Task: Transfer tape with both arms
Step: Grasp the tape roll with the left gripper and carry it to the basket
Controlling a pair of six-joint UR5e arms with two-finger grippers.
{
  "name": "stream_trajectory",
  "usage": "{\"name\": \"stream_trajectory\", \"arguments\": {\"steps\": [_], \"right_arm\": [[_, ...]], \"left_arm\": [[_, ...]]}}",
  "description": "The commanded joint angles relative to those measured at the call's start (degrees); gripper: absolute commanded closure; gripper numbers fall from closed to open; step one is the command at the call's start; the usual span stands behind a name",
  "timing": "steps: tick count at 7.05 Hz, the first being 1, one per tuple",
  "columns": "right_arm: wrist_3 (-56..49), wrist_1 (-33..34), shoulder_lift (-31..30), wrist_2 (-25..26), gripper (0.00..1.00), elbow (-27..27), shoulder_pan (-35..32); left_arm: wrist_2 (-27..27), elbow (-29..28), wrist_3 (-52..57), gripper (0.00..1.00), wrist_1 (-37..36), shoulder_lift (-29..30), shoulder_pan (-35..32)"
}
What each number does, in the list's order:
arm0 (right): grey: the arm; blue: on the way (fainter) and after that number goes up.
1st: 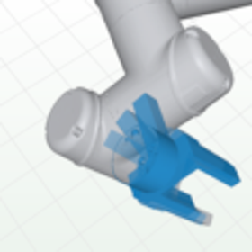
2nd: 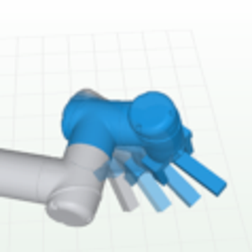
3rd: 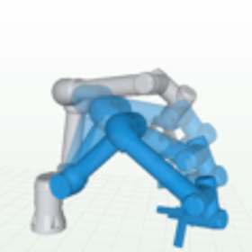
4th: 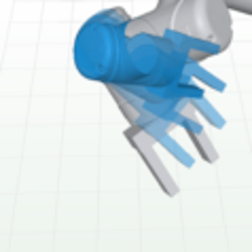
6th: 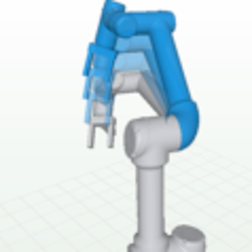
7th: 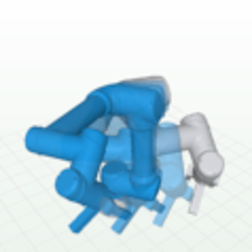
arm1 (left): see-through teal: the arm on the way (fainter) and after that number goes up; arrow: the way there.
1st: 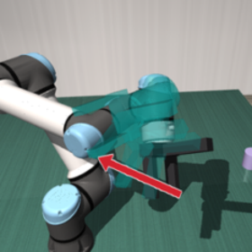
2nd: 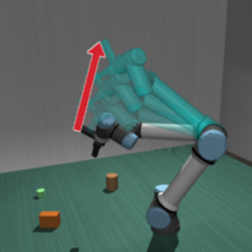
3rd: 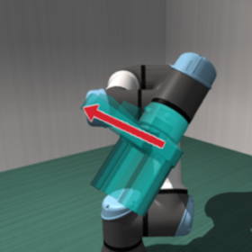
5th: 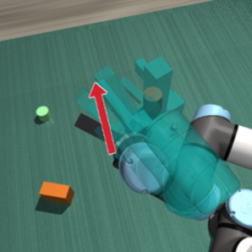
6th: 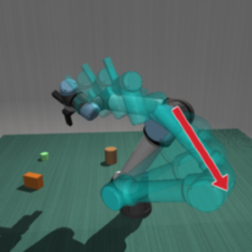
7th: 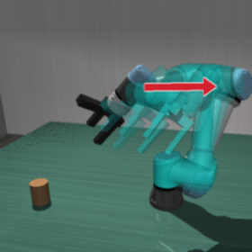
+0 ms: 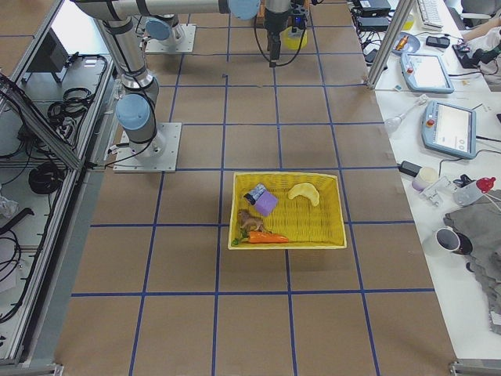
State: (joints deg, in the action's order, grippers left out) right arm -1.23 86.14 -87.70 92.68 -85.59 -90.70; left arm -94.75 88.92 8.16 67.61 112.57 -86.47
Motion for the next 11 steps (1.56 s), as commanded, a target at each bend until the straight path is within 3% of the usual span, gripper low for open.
{"name": "stream_trajectory", "arguments": {"steps": [1,2,4,7,8,10,11], "right_arm": [[0.00,-0.10,-0.19,0.04,0.00,-0.19,0.00],[0.09,0.43,-0.19,-0.48,0.00,0.07,0.00],[-0.09,0.43,-0.46,-1.01,0.00,0.16,-0.09],[-3.24,-0.01,-0.81,-6.18,0.00,0.08,0.09],[-3.34,-0.36,-0.81,-7.07,0.00,0.16,0.17],[-3.25,-2.11,-0.64,-7.16,0.00,-0.19,0.96],[-3.08,-1.94,-0.63,-6.99,0.00,-0.27,0.97]], "left_arm": [[-3.77,0.55,25.39,1.00,4.45,-2.70,14.67],[-3.34,0.90,33.86,1.00,3.41,-2.80,21.19],[-2.90,0.39,37.01,1.00,-0.62,0.17,28.43],[-2.72,1.26,35.70,1.00,-2.56,5.11,30.66],[-2.63,1.35,35.61,0.01,-4.31,5.46,30.66],[-2.46,1.00,35.44,0.00,-3.29,2.76,30.05],[-2.37,0.30,35.18,0.00,0.99,-0.48,28.04]]}}
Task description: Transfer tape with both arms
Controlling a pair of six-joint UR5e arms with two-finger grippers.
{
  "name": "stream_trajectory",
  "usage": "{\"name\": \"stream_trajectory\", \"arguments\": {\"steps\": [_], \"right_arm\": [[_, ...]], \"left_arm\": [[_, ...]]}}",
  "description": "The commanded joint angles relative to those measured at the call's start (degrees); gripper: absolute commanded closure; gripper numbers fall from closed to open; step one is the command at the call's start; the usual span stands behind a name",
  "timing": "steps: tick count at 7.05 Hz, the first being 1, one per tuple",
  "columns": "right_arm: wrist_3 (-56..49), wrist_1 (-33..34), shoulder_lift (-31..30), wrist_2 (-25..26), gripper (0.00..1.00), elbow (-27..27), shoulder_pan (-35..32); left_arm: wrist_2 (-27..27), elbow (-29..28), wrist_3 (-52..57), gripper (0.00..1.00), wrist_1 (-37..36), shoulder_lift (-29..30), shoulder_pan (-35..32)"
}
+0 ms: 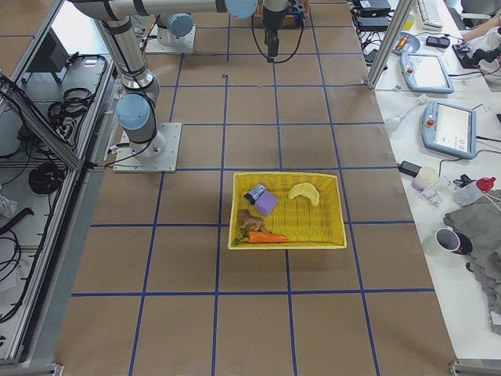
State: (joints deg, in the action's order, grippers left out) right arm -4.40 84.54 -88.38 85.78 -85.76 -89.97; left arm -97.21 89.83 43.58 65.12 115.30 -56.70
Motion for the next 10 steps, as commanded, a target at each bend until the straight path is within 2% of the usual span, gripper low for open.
{"name": "stream_trajectory", "arguments": {"steps": [1,2,3,4,6,8,10], "right_arm": [[0.71,-0.34,-0.12,-0.34,0.00,-0.02,-0.03],[0.71,-0.43,-0.04,0.26,0.00,-0.11,0.05],[0.36,-0.35,-0.04,0.27,0.00,-0.11,0.14],[0.36,-0.78,-0.12,0.27,0.00,-0.11,0.05],[0.18,-0.95,-0.04,0.62,0.00,-0.02,0.31],[0.53,-0.61,0.05,2.89,0.00,-0.28,0.58],[0.97,-0.87,0.05,3.52,0.00,-0.46,0.49]], "left_arm": [[0.18,-0.80,-3.65,0.00,7.35,-6.81,-5.31],[0.26,-0.80,-11.25,0.00,11.39,-10.33,-10.22],[0.35,-0.97,-21.51,0.00,18.13,-14.10,-15.05],[1.22,-0.63,-33.18,0.00,21.68,-17.88,-20.32],[1.41,0.08,-47.66,0.00,23.29,-23.26,-32.71],[1.41,-0.79,-49.56,0.00,22.69,-24.33,-39.07],[2.80,-0.18,-48.60,0.00,22.77,-26.00,-39.19]]}}
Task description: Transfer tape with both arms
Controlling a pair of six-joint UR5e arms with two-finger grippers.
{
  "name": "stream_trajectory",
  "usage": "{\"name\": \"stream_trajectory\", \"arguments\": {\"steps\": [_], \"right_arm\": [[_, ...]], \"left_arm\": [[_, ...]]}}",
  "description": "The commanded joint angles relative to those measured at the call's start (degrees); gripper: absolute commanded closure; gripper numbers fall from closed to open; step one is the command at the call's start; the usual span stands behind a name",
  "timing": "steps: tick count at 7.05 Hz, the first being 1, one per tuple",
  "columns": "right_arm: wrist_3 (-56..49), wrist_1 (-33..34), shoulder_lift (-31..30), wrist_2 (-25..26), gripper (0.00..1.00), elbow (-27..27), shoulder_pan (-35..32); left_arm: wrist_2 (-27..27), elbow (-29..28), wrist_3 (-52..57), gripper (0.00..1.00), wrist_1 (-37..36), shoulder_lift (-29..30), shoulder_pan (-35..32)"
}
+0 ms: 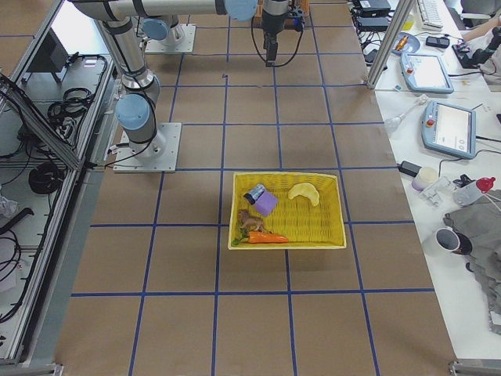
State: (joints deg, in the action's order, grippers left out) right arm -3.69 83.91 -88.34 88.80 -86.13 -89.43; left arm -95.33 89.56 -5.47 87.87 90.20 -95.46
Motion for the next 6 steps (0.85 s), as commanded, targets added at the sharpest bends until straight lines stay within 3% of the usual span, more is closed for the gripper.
{"name": "stream_trajectory", "arguments": {"steps": [1,6], "right_arm": [[0.09,-0.15,0.01,0.67,0.00,-0.09,-0.04],[0.00,-0.77,0.01,0.50,0.00,-0.26,-0.13]], "left_arm": [[4.59,-0.60,0.46,0.00,0.11,-0.65,0.18],[2.79,-0.52,0.55,0.00,0.55,-1.43,0.10]]}}
